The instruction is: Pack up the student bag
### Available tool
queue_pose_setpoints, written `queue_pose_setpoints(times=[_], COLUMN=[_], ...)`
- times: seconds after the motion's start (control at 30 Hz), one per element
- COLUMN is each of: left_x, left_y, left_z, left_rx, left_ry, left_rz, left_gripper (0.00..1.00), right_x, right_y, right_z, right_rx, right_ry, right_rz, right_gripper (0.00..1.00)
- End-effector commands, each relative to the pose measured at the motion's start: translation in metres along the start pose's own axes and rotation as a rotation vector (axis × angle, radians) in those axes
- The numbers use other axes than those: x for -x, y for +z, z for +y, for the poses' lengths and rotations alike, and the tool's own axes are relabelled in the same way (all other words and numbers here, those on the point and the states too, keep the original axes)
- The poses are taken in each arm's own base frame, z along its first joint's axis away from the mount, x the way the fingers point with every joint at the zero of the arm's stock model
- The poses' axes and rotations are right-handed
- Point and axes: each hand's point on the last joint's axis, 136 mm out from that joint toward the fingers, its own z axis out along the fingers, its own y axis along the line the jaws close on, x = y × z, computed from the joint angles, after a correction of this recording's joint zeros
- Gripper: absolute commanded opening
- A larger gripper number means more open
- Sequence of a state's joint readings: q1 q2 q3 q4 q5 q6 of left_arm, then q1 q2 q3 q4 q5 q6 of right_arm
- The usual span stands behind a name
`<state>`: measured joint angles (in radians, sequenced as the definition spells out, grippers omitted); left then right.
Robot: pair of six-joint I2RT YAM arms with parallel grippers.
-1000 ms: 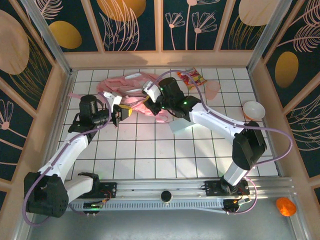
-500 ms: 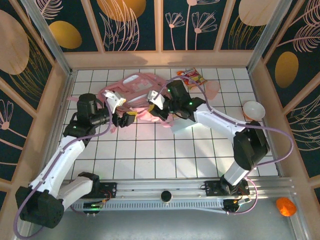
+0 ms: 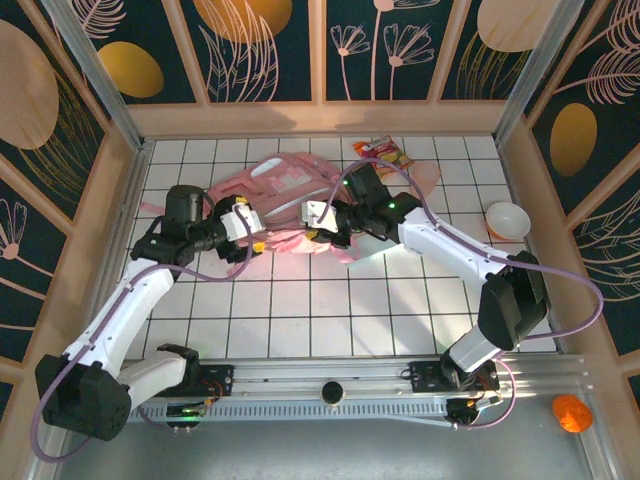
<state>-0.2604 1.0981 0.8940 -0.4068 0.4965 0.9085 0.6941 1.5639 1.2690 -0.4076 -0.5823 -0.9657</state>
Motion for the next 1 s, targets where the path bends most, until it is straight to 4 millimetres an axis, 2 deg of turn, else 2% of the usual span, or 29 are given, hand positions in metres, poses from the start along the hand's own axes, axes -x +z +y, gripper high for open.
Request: queue_pose_setpoints(times=[0.0, 0.1, 0.2, 0.3, 0.4, 0.47, 0.57, 0.7, 0.77, 0.87, 0.97], left_x=[-0.001, 0.002, 0.006, 0.019, 0.032, 0.031, 0.025, 0.026, 0.026, 0.028, 0.032], left_y=[0.002, 0.010, 0.016, 0.014, 0.007, 0.003, 0.000, 0.002, 0.003, 0.004, 0.005], left_z=[-0.008, -0.005, -0.001, 0.004, 0.009, 0.015, 0.013, -0.003, -0.008, -0.010, -0.013], left_rx=[-0.049, -0.027, -0.012, 0.000, 0.030, 0.072, 0.081, -0.005, -0.037, -0.054, -0.098], left_ry=[0.117, 0.112, 0.120, 0.053, -0.100, -0.235, -0.389, -0.514, -0.542, -0.562, -0.582], left_rz=[-0.006, -0.051, -0.098, -0.160, -0.227, -0.232, -0.219, -0.241, -0.249, -0.255, -0.269], left_gripper=[0.87, 0.84, 0.65, 0.26, 0.00, 0.00, 0.00, 0.00, 0.00, 0.00, 0.00], right_x=[0.045, 0.048, 0.049, 0.048, 0.043, 0.038, 0.031, 0.022, 0.024, 0.034, 0.043], right_y=[-0.024, -0.024, -0.026, -0.035, -0.049, -0.056, -0.068, -0.084, -0.088, -0.081, -0.067], right_z=[-0.009, -0.008, -0.009, -0.021, -0.044, -0.050, -0.051, -0.049, -0.041, -0.022, -0.008], right_rx=[-0.020, -0.011, -0.016, -0.073, -0.197, -0.253, -0.324, -0.455, -0.494, -0.495, -0.450], right_ry=[-0.113, -0.117, -0.110, -0.038, 0.170, 0.331, 0.545, 0.774, 0.870, 0.983, 1.171], right_rz=[-0.130, -0.138, -0.141, -0.165, -0.216, -0.243, -0.269, -0.263, -0.252, -0.240, -0.252], right_gripper=[0.00, 0.00, 0.00, 0.02, 0.24, 0.38, 0.46, 0.48, 0.48, 0.48, 0.47])
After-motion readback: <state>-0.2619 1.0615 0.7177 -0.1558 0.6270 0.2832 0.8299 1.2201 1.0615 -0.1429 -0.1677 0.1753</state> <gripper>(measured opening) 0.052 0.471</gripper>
